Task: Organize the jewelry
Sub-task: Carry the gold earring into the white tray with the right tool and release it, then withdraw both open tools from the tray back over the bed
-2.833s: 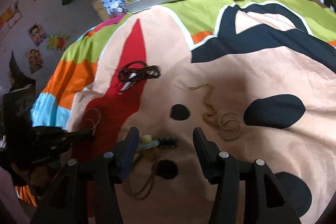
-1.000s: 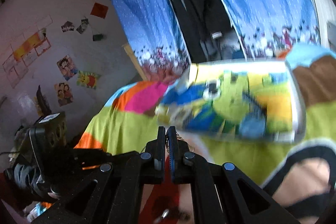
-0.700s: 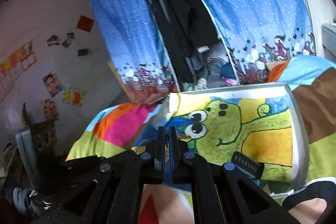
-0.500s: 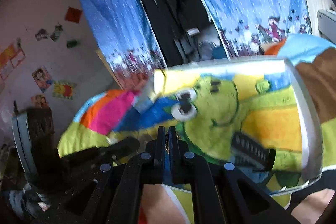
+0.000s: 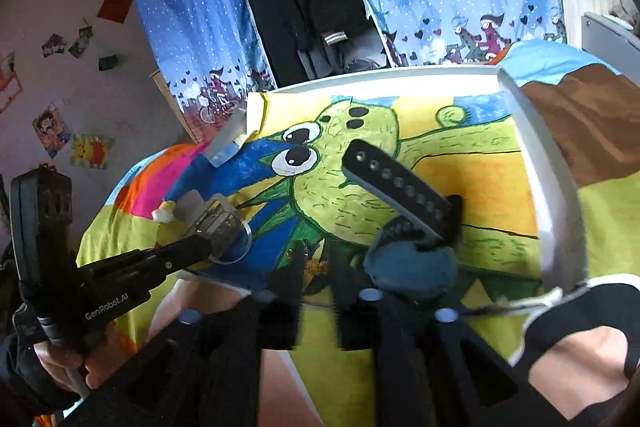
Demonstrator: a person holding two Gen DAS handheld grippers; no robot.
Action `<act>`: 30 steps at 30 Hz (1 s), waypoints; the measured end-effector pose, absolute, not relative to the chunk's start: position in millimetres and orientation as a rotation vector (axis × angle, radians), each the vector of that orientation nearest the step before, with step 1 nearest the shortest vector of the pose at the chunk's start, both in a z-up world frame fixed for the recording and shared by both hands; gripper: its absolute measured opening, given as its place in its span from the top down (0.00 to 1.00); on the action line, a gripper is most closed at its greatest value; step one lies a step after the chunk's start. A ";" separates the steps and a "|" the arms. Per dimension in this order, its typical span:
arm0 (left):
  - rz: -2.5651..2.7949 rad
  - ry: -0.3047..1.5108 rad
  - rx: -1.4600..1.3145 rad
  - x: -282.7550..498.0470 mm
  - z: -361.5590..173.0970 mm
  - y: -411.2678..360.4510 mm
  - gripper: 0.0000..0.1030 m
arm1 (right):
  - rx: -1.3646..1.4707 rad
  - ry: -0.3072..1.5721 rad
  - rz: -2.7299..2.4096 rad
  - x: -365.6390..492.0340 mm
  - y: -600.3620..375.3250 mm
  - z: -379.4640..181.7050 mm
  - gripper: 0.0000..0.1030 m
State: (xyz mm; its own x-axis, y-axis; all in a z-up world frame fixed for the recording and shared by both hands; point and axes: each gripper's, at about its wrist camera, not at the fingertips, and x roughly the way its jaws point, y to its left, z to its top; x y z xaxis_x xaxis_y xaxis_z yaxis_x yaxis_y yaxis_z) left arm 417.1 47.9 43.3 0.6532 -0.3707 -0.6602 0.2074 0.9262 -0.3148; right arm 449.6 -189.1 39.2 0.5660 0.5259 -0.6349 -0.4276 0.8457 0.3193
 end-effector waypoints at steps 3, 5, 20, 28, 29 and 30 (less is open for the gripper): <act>-0.319 0.761 -0.213 404.4 54.3 45.8 0.53 | 0.119 0.757 0.560 433.5 -196.8 51.1 0.70; -0.310 0.711 -0.229 389.7 64.7 47.8 0.43 | 0.110 0.745 0.557 421.8 -202.0 59.3 0.62; -0.194 0.519 -0.189 266.5 112.8 32.5 0.13 | 0.070 0.586 0.493 297.0 -270.0 112.7 0.04; -0.268 0.614 -0.123 212.8 72.6 -3.9 0.13 | -0.029 0.632 0.440 230.4 -292.6 76.3 0.00; -0.277 0.636 -0.116 207.5 64.6 -7.5 0.13 | -0.037 0.649 0.432 225.0 -294.8 68.3 0.00; -0.285 0.657 -0.111 202.0 56.3 -10.3 0.13 | -0.042 0.667 0.424 220.2 -298.2 60.3 0.00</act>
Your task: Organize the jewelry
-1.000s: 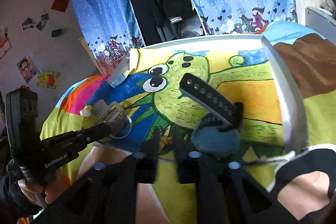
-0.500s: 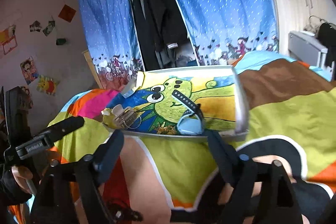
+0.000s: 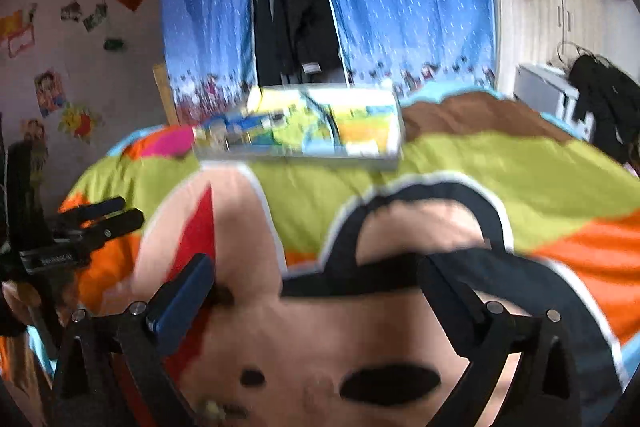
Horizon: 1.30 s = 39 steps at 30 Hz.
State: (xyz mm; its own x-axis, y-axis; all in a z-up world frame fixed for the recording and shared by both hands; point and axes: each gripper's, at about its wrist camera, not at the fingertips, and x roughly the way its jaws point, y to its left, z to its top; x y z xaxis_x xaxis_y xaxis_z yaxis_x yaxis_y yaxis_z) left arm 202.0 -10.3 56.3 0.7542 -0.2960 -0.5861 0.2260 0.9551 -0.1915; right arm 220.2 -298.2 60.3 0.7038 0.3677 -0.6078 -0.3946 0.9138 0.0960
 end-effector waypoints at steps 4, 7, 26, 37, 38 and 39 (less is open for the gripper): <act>-0.325 0.744 -0.122 179.9 27.0 -13.9 0.13 | -0.032 0.756 0.414 199.9 -309.3 24.6 0.00; -0.367 0.780 -0.121 161.1 11.8 -16.1 0.13 | -0.035 0.812 0.407 188.2 -314.5 2.8 0.00; -0.645 0.885 0.156 116.6 -57.2 -77.2 0.47 | 0.000 0.911 0.399 167.2 -344.6 -56.8 0.06; -0.781 0.931 0.153 138.2 -65.2 -88.9 0.70 | -0.007 0.950 0.494 186.0 -325.5 -75.7 0.41; -0.795 0.935 0.157 139.3 -65.7 -90.9 0.70 | -0.007 0.953 0.499 187.4 -324.0 -77.1 0.42; -0.805 0.939 0.162 140.6 -66.2 -92.9 0.71 | -0.009 0.956 0.504 189.3 -322.0 -78.7 0.43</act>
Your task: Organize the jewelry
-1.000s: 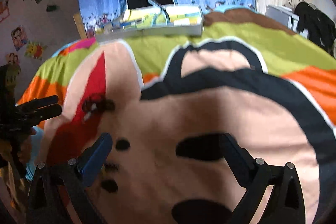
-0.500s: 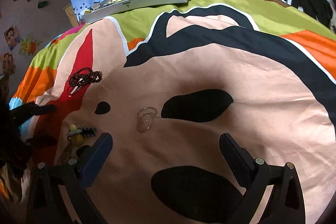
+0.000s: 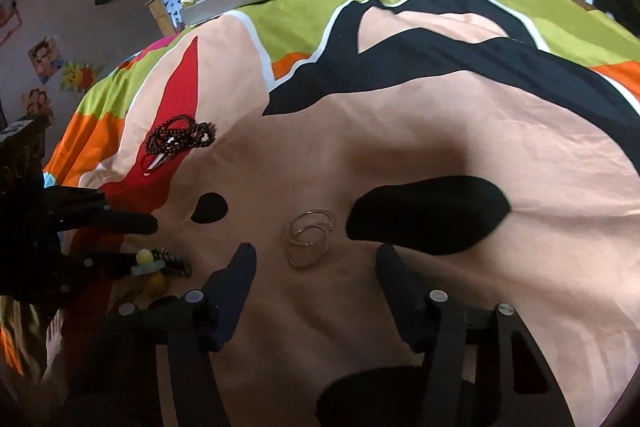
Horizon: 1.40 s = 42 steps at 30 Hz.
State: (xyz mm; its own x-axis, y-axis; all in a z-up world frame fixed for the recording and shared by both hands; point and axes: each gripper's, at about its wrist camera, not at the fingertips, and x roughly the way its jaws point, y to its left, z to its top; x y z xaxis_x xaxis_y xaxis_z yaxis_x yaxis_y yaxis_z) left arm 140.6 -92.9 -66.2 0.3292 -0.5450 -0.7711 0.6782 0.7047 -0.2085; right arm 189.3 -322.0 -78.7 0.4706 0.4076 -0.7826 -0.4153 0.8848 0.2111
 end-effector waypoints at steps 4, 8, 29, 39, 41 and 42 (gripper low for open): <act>-0.865 0.977 0.163 143.4 -69.8 -100.6 0.81 | 0.004 0.962 0.524 192.6 -318.0 -80.6 0.47; -0.880 0.988 0.168 142.2 -72.3 -103.9 0.84 | 0.040 0.966 0.553 185.1 -320.4 -76.3 0.52; -0.850 1.000 0.181 145.7 -74.6 -113.7 0.88 | 0.099 1.103 0.783 147.2 -283.9 -77.4 0.93; -0.773 0.987 0.074 142.2 -72.2 -105.1 0.89 | 0.012 1.080 0.787 137.9 -271.2 -78.7 0.97; -0.771 0.990 0.076 140.9 -71.3 -103.1 0.90 | 0.018 1.056 0.741 140.3 -278.1 -76.2 0.97; -0.769 0.989 0.083 140.1 -70.1 -102.2 0.90 | 0.029 1.043 0.716 142.2 -283.0 -74.7 0.97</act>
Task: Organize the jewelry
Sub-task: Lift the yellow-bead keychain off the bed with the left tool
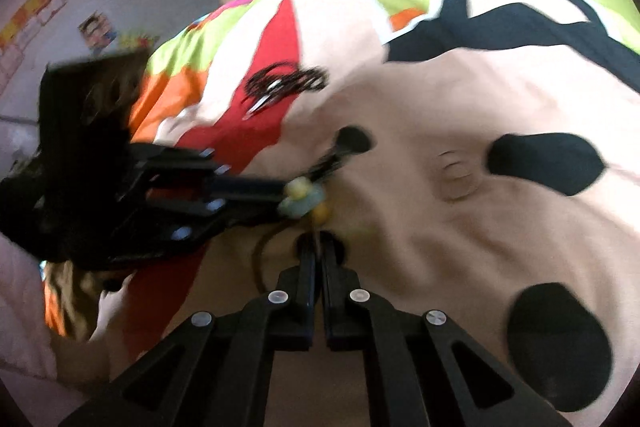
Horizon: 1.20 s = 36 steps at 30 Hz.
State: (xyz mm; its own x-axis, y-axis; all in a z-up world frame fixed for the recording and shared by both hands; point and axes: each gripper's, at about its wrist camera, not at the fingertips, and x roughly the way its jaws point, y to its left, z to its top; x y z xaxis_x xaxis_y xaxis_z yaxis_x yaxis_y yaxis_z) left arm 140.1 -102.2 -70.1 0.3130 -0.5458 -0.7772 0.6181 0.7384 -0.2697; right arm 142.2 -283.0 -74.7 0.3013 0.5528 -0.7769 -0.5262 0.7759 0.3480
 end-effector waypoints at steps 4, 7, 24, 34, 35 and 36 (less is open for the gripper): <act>-0.766 0.981 0.066 135.8 -65.3 -97.3 0.90 | 0.044 1.008 0.649 148.4 -294.8 -71.4 0.97; -0.754 0.994 -0.009 136.8 -65.0 -90.3 0.90 | 0.025 1.004 0.645 147.0 -292.7 -70.3 0.97; -0.706 1.054 -0.209 148.5 -68.5 -83.5 0.90 | -0.018 1.028 0.716 139.5 -273.7 -76.7 0.97; -0.724 1.042 -0.149 140.8 -57.4 -82.4 0.91 | -0.042 0.908 0.564 166.0 -281.9 -60.2 0.97; -0.725 1.036 -0.149 140.4 -55.3 -80.5 0.91 | -0.041 0.900 0.566 168.9 -281.2 -58.5 0.97; -0.724 1.031 -0.152 140.7 -53.1 -78.6 0.91 | -0.041 0.889 0.570 173.7 -277.9 -56.1 0.97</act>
State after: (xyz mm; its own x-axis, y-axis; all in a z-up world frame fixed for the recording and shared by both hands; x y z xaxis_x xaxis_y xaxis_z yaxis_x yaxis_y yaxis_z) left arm 140.7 -78.6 -53.1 0.3077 -0.6131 -0.7276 0.4762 0.7613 -0.4401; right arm 173.7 -277.9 -56.1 0.4923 0.4531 -0.7432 -0.4861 0.8514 0.1971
